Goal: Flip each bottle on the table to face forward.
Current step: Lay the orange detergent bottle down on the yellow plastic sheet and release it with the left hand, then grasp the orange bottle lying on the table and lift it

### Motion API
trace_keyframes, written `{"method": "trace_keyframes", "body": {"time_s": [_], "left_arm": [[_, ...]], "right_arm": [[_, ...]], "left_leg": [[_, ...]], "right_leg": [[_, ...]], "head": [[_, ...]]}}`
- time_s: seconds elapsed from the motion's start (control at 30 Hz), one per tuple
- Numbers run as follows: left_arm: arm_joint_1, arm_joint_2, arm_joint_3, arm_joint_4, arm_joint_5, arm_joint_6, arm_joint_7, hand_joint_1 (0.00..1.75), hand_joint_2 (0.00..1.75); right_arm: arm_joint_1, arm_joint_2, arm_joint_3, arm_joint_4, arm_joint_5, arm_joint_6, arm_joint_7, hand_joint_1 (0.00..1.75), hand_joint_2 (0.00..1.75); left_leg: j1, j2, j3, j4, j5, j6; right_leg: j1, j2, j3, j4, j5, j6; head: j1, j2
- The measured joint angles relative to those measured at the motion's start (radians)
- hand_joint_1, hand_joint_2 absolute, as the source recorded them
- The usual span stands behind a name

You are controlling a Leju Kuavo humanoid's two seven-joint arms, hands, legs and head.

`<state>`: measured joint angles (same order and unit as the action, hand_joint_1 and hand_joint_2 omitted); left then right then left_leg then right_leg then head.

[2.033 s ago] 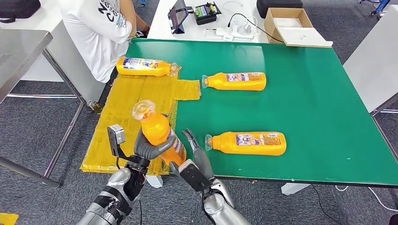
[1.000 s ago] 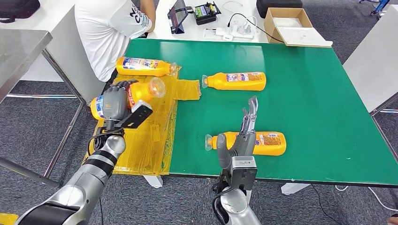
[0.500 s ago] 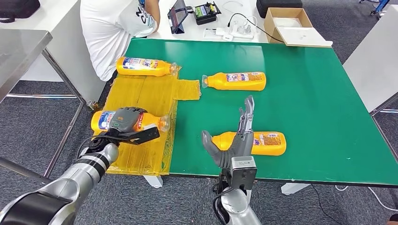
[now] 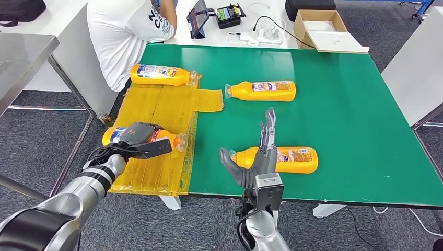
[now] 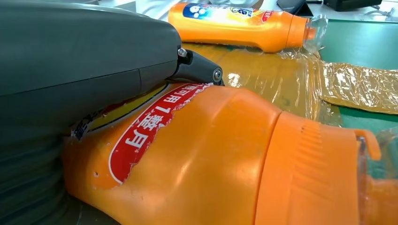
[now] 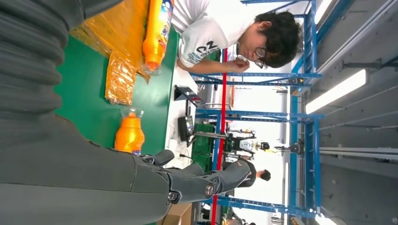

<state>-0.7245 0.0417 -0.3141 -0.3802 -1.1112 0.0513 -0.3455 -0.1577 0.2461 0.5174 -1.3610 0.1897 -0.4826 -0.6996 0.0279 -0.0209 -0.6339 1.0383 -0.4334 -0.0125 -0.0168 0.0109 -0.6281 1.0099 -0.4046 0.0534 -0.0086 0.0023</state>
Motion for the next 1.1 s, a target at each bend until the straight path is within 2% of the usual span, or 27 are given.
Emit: {"method": "trace_keyframes", "body": {"time_s": [0.07,0.1,0.2,0.47,0.83,0.9,0.97,1.1], "left_arm": [[-0.002,0.001,0.000,0.004,0.003,-0.025,-0.009,0.05,1.75],[-0.002,0.002,0.000,0.008,0.008,-0.043,-0.015,0.00,1.31],[0.003,0.003,0.006,0.013,0.050,-0.107,-0.051,0.00,0.00],[0.003,0.019,0.035,0.019,0.124,-0.254,-0.127,0.00,0.00],[0.003,0.039,0.044,0.020,0.203,-0.366,-0.177,0.00,0.00],[0.010,0.038,0.058,0.018,0.250,-0.339,-0.197,0.00,0.87],[0.035,0.021,0.089,0.006,0.327,-0.202,-0.221,0.00,1.75],[0.108,-0.058,0.205,-0.062,0.502,0.198,-0.271,0.00,1.75]], "right_arm": [[-0.001,0.000,0.000,0.007,0.001,0.008,0.000,0.00,1.75],[-0.001,0.000,0.000,0.011,0.003,0.014,0.000,0.00,1.75],[-0.005,0.000,0.000,0.025,0.004,0.030,0.000,0.00,1.75],[-0.028,0.000,0.000,0.073,-0.007,0.065,0.000,0.00,1.75],[-0.051,0.000,0.000,0.124,-0.012,0.084,0.000,0.00,1.75],[-0.054,0.000,0.000,0.134,-0.003,0.085,0.002,0.00,1.75],[-0.061,-0.001,0.001,0.154,0.039,0.095,0.025,0.00,1.75],[-0.084,-0.013,0.007,0.216,0.203,0.121,0.130,0.00,1.75]], "left_leg": [[0.000,0.000,0.000,0.000,0.000,0.000],[0.000,0.000,0.000,0.000,0.000,0.000],[0.000,0.000,0.000,0.000,0.000,0.000],[0.000,-0.001,0.002,0.000,0.000,0.000],[0.000,-0.001,0.008,0.000,0.000,0.000],[0.000,-0.001,0.008,0.000,0.000,0.000],[0.000,0.000,0.008,0.000,0.000,0.000],[0.000,0.000,0.005,0.000,0.000,0.000]], "right_leg": [[0.000,0.000,0.001,0.000,0.000,0.000],[0.000,0.000,0.001,0.000,0.000,0.000],[0.000,0.000,0.001,0.000,0.000,0.000],[0.000,-0.001,0.003,0.000,0.000,0.000],[0.000,-0.001,0.008,0.000,0.000,0.000],[0.000,0.000,0.008,0.000,0.000,0.000],[0.000,0.000,0.007,0.000,0.000,0.000],[0.000,0.000,0.005,0.000,0.000,0.000]], "head": [[0.000,0.000],[0.000,0.000],[0.000,0.000],[0.000,0.000],[0.000,0.000],[0.000,0.000],[0.000,0.000],[0.000,0.000]]}}
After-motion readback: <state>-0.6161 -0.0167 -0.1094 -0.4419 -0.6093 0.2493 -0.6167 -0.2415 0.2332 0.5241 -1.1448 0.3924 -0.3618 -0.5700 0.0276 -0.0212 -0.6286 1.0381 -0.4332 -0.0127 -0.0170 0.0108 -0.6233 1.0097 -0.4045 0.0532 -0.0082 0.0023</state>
